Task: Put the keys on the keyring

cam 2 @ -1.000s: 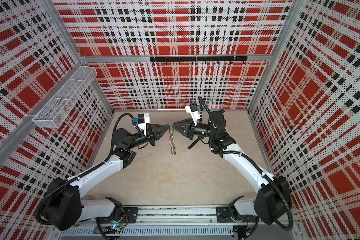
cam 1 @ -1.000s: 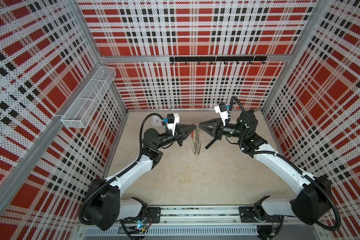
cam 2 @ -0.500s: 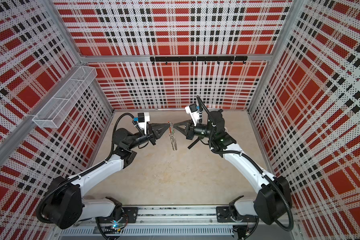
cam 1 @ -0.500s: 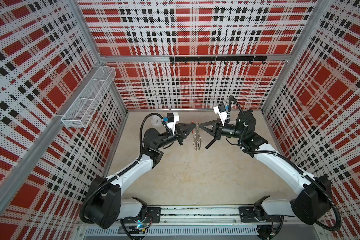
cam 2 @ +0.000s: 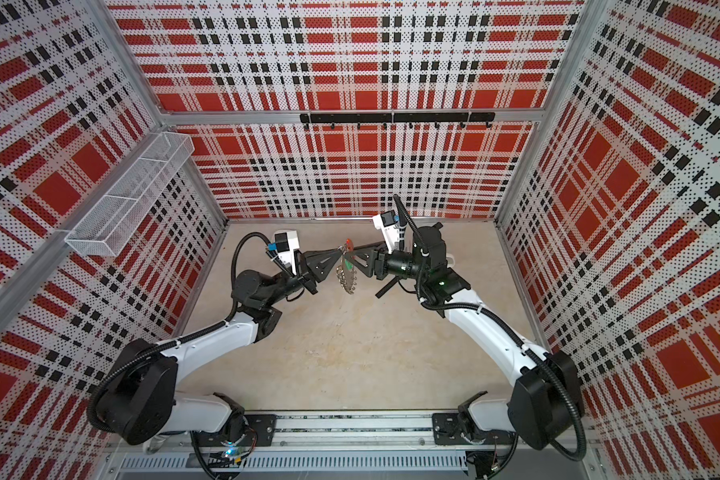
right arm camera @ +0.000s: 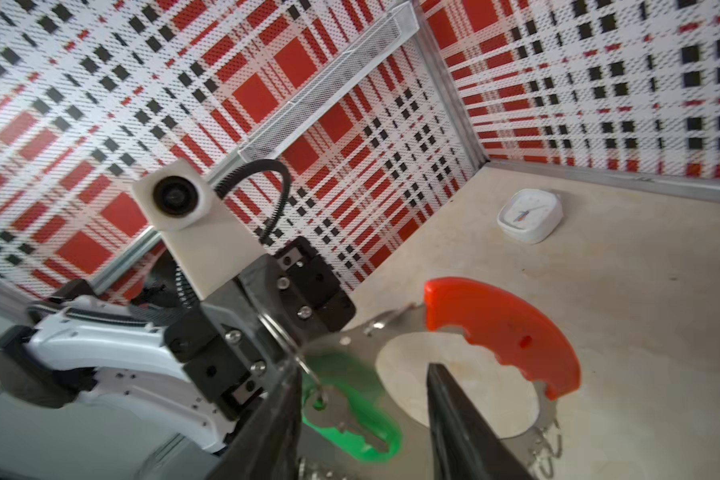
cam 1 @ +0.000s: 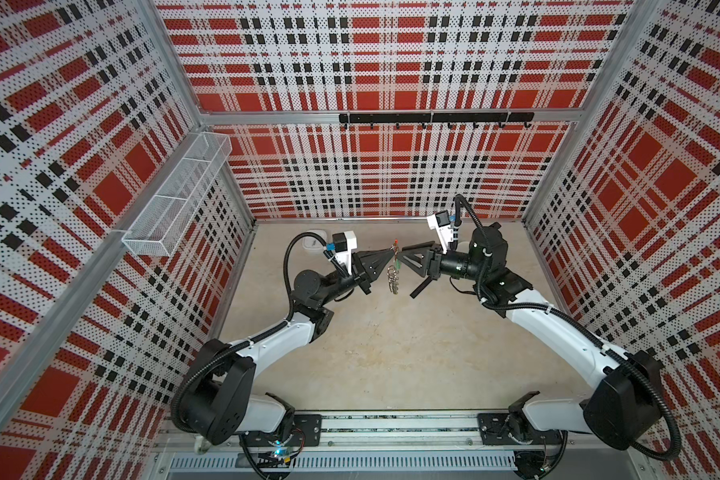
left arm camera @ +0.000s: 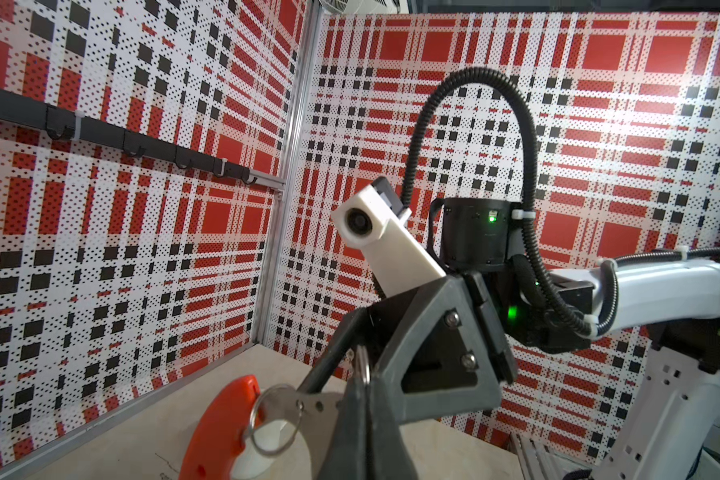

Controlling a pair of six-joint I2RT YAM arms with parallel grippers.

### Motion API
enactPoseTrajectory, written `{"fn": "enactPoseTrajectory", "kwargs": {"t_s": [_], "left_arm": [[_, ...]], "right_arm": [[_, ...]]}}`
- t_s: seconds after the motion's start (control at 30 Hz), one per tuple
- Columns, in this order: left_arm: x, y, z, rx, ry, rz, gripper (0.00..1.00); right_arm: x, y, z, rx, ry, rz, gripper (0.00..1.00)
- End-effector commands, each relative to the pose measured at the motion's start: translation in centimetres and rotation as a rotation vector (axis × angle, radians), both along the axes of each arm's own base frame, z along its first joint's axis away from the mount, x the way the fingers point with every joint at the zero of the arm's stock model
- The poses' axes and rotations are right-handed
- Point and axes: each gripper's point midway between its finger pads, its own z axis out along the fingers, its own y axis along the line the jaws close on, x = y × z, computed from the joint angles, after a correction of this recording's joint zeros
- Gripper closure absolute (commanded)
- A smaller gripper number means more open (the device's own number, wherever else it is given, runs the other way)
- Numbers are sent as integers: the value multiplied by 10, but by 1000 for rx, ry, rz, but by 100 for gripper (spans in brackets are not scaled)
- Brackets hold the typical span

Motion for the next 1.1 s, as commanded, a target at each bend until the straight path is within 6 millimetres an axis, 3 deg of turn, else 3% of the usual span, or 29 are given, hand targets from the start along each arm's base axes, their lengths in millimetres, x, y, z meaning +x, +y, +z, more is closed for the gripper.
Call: {"fn": "enactPoseTrajectory", "kwargs": {"t_s": [0.0, 0.13, 0.23, 0.4, 0.7, 0.87, 1.07], "left_arm": [[-17, 9, 27, -94, -95, -12, 100], [-16, 9, 20, -86, -81, -8, 100], [-15, 7, 16, -80, -70, -11, 100], [-14, 3, 11, -73, -51, -30, 100], [-15, -3, 9, -68, -38, -60, 100], [-16, -8, 11, -69, -37, -78, 100], [-17, -9, 13, -73, -39, -84, 100]], "right_arm": [[27, -41, -23, -131, -6, -311, 36], [32, -66, -25, -144, -44, -460, 26], [26, -57, -19, -128, -77, -391, 25], [-1, -22, 5, -46, -140, -129, 38], [-39, -10, 50, 117, -246, 66, 46], [-46, -1, 52, 153, -204, 156, 60], [-44, 2, 45, 140, -192, 171, 66]]}}
